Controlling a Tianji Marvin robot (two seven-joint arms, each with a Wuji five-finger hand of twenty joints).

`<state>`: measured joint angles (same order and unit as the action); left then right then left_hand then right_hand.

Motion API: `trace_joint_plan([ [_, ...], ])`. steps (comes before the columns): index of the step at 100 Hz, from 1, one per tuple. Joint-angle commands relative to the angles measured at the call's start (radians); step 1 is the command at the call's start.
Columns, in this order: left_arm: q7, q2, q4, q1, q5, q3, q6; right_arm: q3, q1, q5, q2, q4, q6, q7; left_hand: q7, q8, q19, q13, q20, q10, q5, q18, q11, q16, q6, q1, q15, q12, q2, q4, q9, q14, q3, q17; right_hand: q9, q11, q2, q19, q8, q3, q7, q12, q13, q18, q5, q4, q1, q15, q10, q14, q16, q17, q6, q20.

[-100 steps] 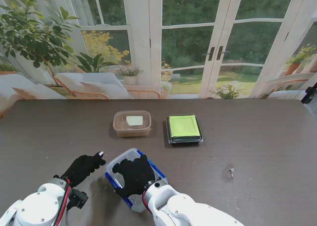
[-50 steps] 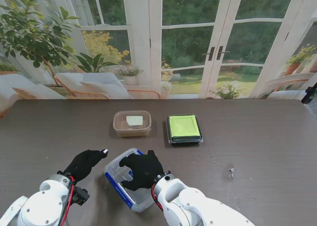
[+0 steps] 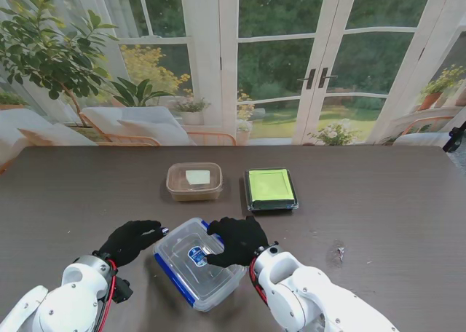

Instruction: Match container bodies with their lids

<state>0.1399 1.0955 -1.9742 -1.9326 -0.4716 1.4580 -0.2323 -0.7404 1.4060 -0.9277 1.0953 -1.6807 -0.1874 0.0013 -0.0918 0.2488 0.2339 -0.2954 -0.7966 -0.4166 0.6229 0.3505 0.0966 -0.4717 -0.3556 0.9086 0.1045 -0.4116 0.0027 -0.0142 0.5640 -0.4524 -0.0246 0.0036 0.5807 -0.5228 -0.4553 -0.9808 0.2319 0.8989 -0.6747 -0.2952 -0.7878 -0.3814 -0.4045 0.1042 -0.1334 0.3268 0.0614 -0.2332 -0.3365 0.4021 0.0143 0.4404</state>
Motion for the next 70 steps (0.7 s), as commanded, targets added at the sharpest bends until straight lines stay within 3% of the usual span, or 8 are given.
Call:
trace_joint_plan([
  [1,0.03,-0.005,0.014,0.009,-0.002,-0.001,0.004,-0.018,0.016,-0.014,-0.015,-0.009,-0.014,0.025,0.018,-0.011,-0.027,0.014,0.01,0.018,-0.028,-0.038,-0.006,0.018,0.016,0.024,-0.012,0.007,-0.018,0.011,-0.02,0.016,0.004,-0.016,0.027,-0.024,0.048,-0.026,0.007,-0.073,-0.011,-0.019,-0.026,0.019,-0.008,-0.033,0.041,0.017,0.023,-0.003,-0.013,-0.084,-0.021,0.023],
  [30,0.117,-0.025,0.063,0.065,-0.044,-0.018,-0.014,-0.133,0.086,-0.058,-0.03,-0.051,-0.082,0.101,0.027,-0.023,-0.019,0.009,0.011,0.025,-0.062,-0.041,-0.003,0.019,0.008,0.011,0.001,0.007,-0.05,0.012,-0.024,0.023,0.007,-0.001,0.074,-0.057,0.08,-0.05,0.012,-0.098,-0.027,-0.044,-0.078,0.008,-0.048,-0.042,0.07,0.065,0.057,-0.02,-0.035,-0.058,-0.066,0.027],
  [47,0.179,-0.039,0.091,0.103,-0.06,-0.032,-0.033,-0.175,0.12,-0.079,-0.04,-0.071,-0.104,0.157,0.025,-0.027,-0.003,0.0,0.0,0.012,-0.065,-0.043,0.002,0.008,0.005,-0.001,0.019,-0.001,-0.047,0.011,-0.024,0.023,0.007,0.011,0.157,-0.092,0.097,-0.065,0.033,-0.113,-0.082,-0.071,-0.16,0.006,-0.206,-0.046,0.089,0.129,0.078,-0.016,-0.063,-0.04,-0.079,0.024],
  [70,0.23,-0.05,0.124,0.142,-0.062,-0.055,-0.052,-0.205,0.165,-0.069,-0.049,-0.105,-0.104,0.214,0.018,-0.029,0.018,-0.01,-0.026,-0.002,-0.054,-0.047,0.01,-0.019,0.009,-0.007,0.044,-0.02,-0.038,0.01,-0.023,0.028,0.009,0.017,0.305,-0.098,0.128,-0.099,0.03,-0.146,-0.081,-0.123,-0.264,0.003,-0.409,-0.049,0.107,0.199,0.082,-0.003,-0.102,0.005,-0.036,0.004],
])
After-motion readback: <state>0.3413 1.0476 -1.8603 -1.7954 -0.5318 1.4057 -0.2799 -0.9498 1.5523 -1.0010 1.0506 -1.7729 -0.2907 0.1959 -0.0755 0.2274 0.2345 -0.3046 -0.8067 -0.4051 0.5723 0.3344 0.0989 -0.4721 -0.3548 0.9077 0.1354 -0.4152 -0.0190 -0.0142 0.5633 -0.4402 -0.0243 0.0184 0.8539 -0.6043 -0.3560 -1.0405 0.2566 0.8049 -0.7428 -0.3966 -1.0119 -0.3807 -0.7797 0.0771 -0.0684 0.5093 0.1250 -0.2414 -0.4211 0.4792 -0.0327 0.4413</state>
